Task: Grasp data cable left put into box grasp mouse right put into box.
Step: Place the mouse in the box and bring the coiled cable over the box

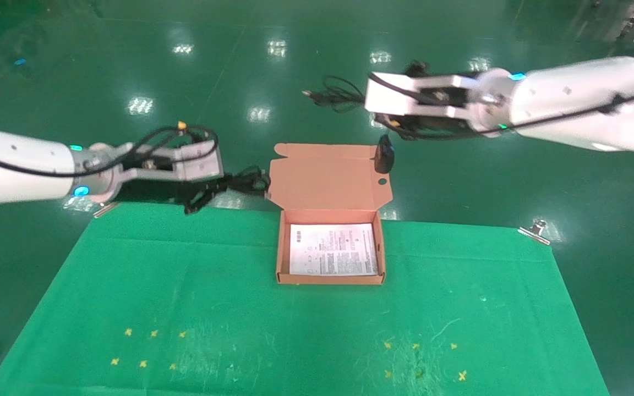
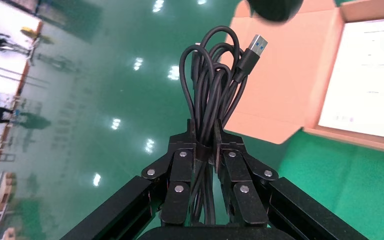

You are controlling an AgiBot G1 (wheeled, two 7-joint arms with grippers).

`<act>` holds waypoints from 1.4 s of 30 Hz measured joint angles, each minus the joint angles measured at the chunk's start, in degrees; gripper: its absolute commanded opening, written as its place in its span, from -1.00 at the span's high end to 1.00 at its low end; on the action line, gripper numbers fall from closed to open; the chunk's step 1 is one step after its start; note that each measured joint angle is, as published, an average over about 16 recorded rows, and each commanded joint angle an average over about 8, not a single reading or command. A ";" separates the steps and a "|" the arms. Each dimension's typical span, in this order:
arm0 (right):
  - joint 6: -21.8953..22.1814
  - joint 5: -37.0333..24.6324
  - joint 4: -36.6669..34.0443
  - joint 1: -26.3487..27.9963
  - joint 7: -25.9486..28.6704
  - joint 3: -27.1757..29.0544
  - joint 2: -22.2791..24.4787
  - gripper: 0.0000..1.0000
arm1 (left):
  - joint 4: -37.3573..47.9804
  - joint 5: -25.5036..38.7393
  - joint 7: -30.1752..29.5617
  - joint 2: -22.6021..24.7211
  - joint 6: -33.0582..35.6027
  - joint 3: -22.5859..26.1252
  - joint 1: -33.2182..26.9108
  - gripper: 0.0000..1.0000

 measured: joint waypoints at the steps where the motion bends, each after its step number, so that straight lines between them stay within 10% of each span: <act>1: 0.26 0.46 -0.87 0.46 -0.74 0.12 -0.52 1.00 | 0.17 0.07 0.00 0.29 -0.54 -0.10 -0.27 1.00; 42: 2.10 6.57 -7.30 -5.49 -5.57 -5.57 -5.22 1.00 | -3.83 9.82 -12.21 -4.29 0.67 3.67 4.60 1.00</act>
